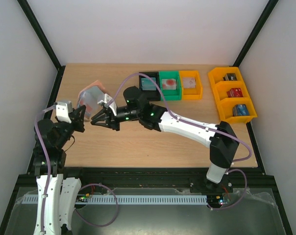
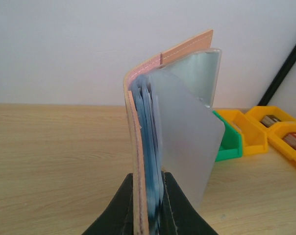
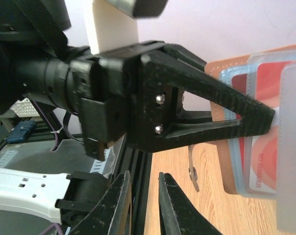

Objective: Take the credit cards out of the card holder

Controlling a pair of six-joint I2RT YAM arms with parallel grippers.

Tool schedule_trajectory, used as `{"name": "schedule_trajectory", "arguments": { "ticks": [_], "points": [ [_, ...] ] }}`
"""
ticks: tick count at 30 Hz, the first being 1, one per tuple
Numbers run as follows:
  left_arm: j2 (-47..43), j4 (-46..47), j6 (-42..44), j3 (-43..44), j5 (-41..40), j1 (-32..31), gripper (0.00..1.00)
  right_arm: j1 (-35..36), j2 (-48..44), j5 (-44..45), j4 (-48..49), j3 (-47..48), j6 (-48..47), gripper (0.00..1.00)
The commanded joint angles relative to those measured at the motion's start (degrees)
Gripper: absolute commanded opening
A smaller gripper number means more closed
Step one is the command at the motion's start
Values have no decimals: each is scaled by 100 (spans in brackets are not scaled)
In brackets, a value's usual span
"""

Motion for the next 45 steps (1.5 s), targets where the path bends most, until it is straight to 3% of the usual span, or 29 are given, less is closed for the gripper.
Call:
{"name": "schedule_trajectory", "arguments": {
  "ticks": [1, 6, 14, 26, 31, 39, 45],
  "points": [
    [-62, 370, -123, -15, 761, 41, 2, 42, 205, 27, 483, 113, 17, 15],
    [-80, 445, -151, -13, 1211, 41, 2, -117, 403, 421, 436, 269, 131, 12],
    [-89, 412, -58, -95, 1400, 59, 2, -402, 247, 2161, 798, 12, 705, 11],
    [-186, 534, 182, -148, 2597, 58, 2, -966, 36, 115, 351, 218, 461, 17],
    [-255, 746, 62, -233, 2983, 62, 2, -1278, -112, 129, 112, 241, 525, 19],
    [-236, 747, -194, -301, 2708, 66, 2, -1346, -266, 539, 88, 110, 615, 18],
    [-18, 561, -990, -210, 1717, 68, 2, -1339, -371, 655, -41, -46, 456, 20]
  ]
}}
